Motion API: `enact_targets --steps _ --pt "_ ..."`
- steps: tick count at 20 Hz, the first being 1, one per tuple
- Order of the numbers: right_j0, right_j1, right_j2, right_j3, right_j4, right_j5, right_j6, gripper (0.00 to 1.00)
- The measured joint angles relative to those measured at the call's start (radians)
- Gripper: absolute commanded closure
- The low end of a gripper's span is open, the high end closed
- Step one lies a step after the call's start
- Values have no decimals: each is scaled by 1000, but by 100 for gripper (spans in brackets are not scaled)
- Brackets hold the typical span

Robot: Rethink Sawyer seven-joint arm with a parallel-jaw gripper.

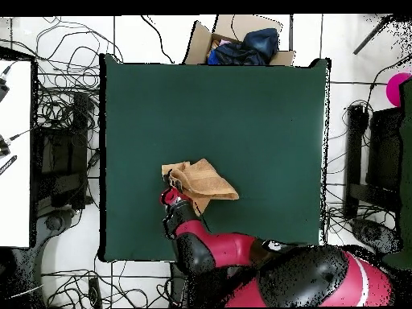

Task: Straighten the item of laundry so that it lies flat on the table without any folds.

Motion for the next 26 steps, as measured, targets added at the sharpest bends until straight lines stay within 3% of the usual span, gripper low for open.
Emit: enact_targets --steps 21,25,26 --pt "-51 -23 44 45 20 13 0 0" --pt "-51 -99 44 84 65 113 0 0" --pt "-54 -160 48 108 98 210 0 0"
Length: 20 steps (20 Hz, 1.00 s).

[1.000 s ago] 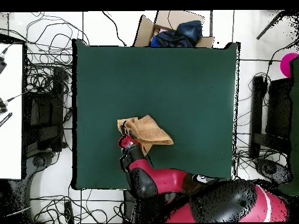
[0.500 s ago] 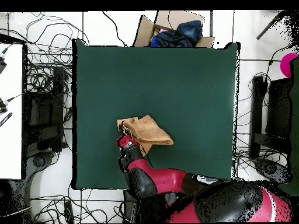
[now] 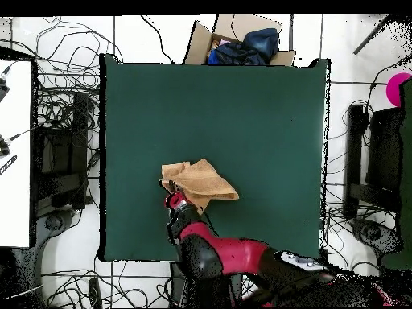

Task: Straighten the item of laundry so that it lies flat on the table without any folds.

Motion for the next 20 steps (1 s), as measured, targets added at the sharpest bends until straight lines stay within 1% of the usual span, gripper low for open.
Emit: enact_targets --steps 2,4,6,8,9,10,11,13,14,15,17,18,20 --pt "-6 -60 10 19 32 99 0 0" --pt "-17 -159 29 40 83 270 0 0" --pt "-27 -290 50 53 147 517 0 0" --pt "-27 -389 58 54 187 707 0 0" --pt "-27 -420 63 54 198 765 0 0" --pt "-28 -434 66 54 203 790 0 0" --pt "-37 -488 91 56 219 871 0 0" --pt "-45 -506 107 58 225 891 0 0" --pt "-70 -535 152 62 241 894 0 0" --pt "-77 -541 163 62 247 890 0 0" --pt "-87 -549 181 62 265 871 0 0" --pt "-81 -554 184 62 300 832 0 0" --pt "-70 -555 183 61 322 810 0 0"
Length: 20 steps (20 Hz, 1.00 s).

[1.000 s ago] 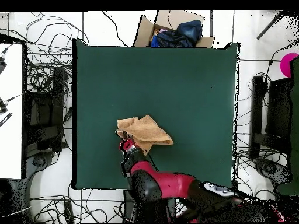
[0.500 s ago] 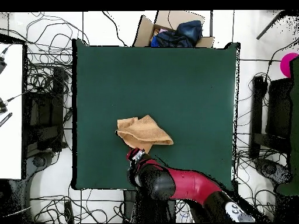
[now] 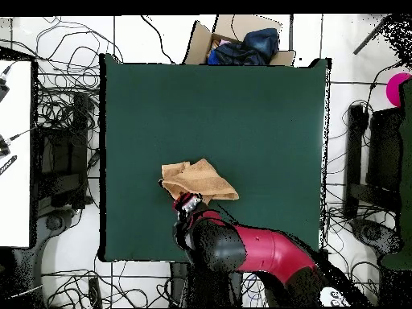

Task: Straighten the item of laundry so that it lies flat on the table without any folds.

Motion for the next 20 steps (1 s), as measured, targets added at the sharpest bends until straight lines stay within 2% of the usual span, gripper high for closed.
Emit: enact_targets --steps 6,11,14,20 --pt "116 0 -40 -3 119 -77 0 0" --pt "227 -5 -90 -7 211 -94 0 0" --pt "248 1 -83 -6 260 -94 0 0" --pt "229 54 -76 -12 304 -96 0 0"
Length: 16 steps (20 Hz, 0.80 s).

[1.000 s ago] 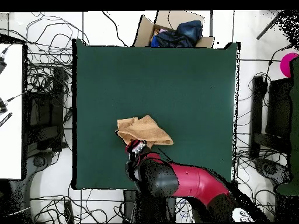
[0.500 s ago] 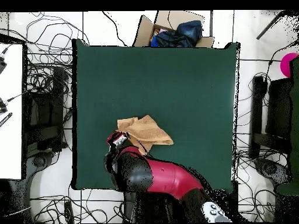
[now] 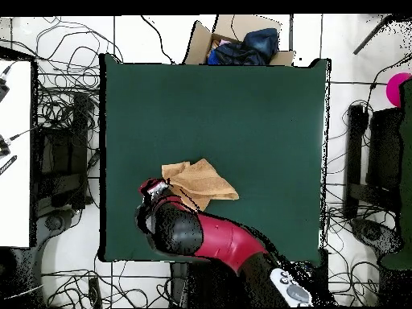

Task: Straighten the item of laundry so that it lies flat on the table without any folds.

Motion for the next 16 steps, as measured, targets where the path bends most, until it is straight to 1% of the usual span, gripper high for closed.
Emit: enact_targets --steps 3,4,12,16 --pt "-14 17 0 0 29 0 0 0" --pt "-17 20 -3 0 63 0 0 0" --pt "2 17 -10 -11 191 0 0 0" --pt "-12 9 -2 -11 212 -3 0 0"
